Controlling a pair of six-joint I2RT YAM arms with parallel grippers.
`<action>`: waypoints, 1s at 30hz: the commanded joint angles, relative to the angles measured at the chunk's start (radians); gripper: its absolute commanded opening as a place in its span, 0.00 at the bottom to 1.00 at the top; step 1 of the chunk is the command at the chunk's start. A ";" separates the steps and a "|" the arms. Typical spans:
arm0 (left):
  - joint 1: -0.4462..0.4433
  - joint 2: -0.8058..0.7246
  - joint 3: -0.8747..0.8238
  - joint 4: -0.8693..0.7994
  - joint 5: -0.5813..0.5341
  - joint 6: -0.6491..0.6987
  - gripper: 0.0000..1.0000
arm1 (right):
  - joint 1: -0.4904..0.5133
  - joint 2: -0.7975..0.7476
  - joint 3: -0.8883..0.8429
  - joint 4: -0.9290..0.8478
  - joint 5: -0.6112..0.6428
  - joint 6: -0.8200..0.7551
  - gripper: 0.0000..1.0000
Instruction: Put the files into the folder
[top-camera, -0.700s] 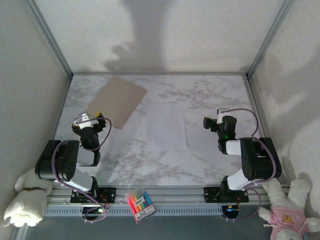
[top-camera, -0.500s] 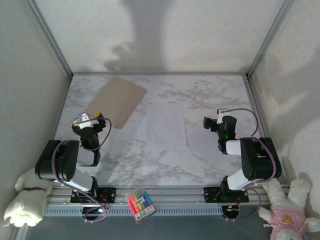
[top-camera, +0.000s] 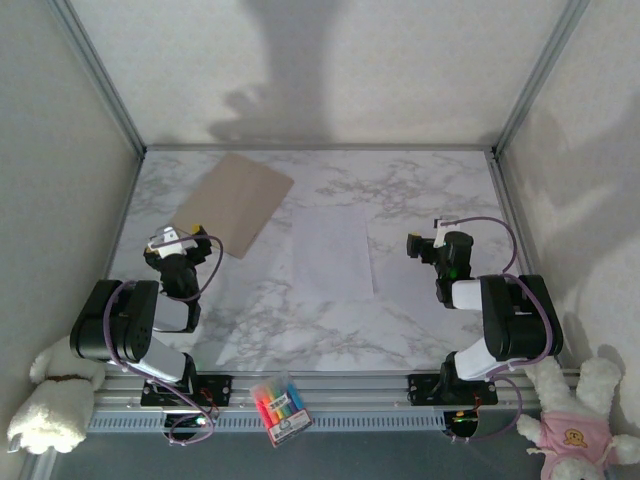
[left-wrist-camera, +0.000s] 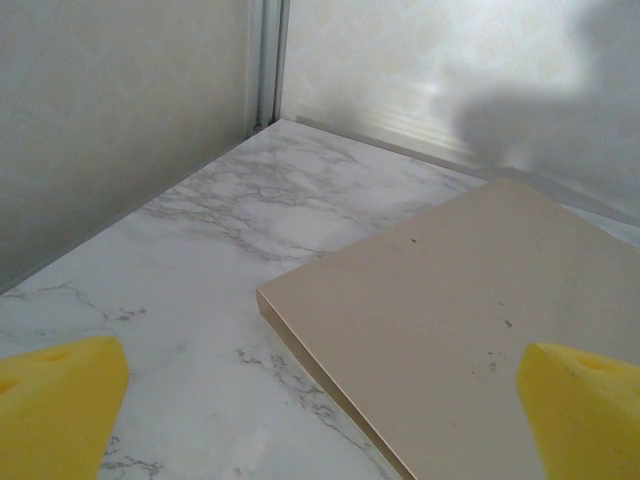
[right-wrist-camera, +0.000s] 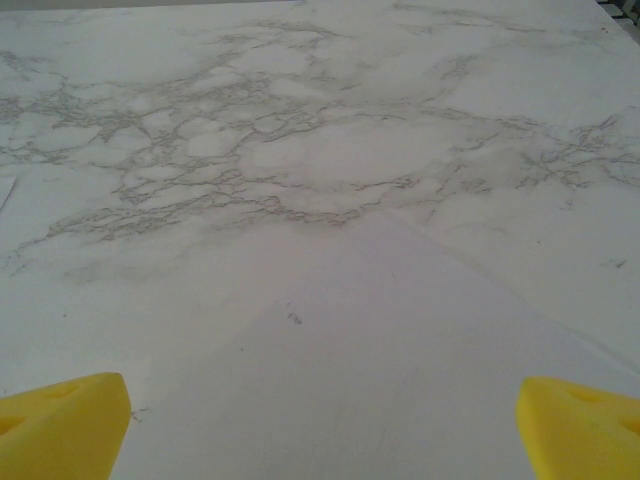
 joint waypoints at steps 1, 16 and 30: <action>-0.007 0.013 0.019 0.040 -0.017 -0.016 0.99 | -0.001 0.011 0.021 0.031 -0.008 0.002 0.99; -0.098 -0.275 0.334 -0.644 -0.156 -0.209 0.99 | 0.029 -0.337 0.211 -0.469 -0.271 0.267 0.99; 0.075 0.356 1.153 -1.301 0.177 -0.322 1.00 | 0.320 0.051 0.648 -0.710 -0.430 0.627 0.99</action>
